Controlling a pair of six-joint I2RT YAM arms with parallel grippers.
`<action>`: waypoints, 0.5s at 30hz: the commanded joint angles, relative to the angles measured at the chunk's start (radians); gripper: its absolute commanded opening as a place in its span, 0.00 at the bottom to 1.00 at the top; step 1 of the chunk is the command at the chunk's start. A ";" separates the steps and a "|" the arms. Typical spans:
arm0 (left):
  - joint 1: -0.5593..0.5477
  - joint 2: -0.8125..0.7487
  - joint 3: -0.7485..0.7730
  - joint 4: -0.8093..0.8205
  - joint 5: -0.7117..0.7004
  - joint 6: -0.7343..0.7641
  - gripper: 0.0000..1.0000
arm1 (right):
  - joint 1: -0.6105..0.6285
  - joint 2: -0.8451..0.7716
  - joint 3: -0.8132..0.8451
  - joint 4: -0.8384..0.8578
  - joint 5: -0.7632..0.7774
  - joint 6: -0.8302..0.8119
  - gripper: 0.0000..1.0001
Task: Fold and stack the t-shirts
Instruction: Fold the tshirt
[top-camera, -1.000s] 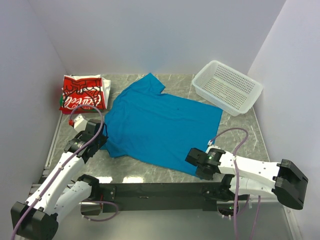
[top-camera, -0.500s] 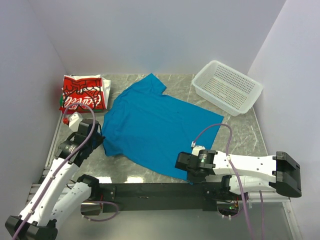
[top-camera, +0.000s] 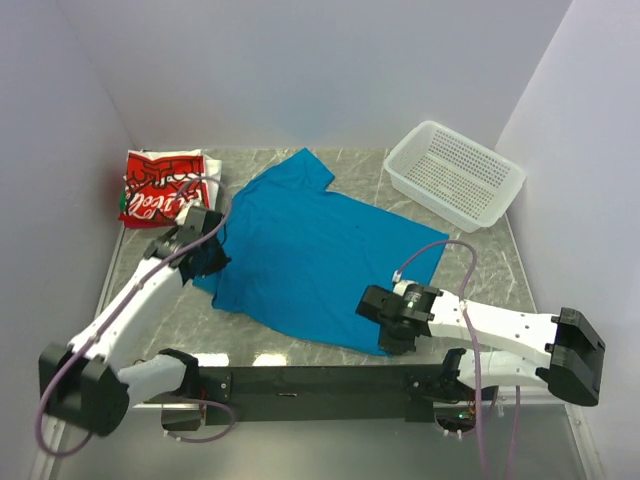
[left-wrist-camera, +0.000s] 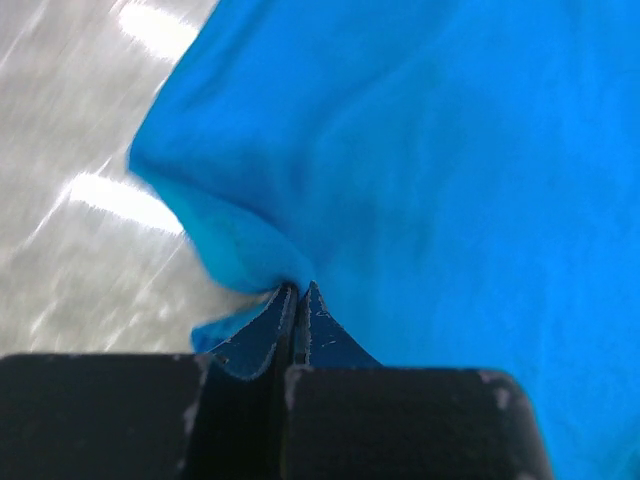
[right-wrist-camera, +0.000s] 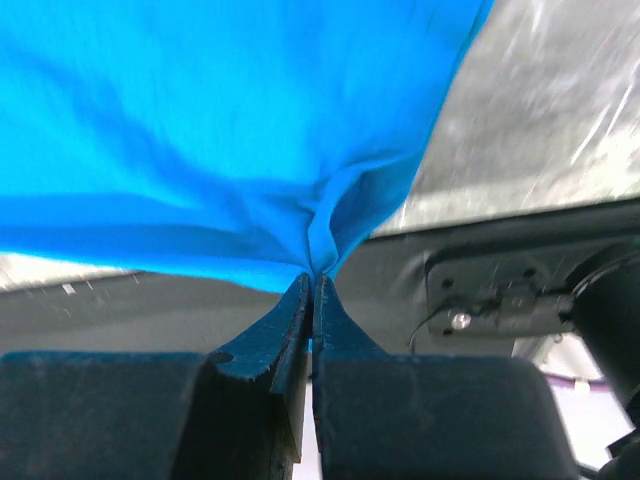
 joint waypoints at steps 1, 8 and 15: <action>0.006 0.107 0.119 0.132 0.051 0.151 0.01 | -0.090 -0.004 0.052 0.031 0.044 -0.106 0.00; 0.008 0.372 0.341 0.196 0.082 0.349 0.01 | -0.259 0.045 0.069 0.090 0.041 -0.273 0.00; 0.008 0.616 0.521 0.224 0.147 0.455 0.01 | -0.358 0.086 0.063 0.136 0.044 -0.350 0.00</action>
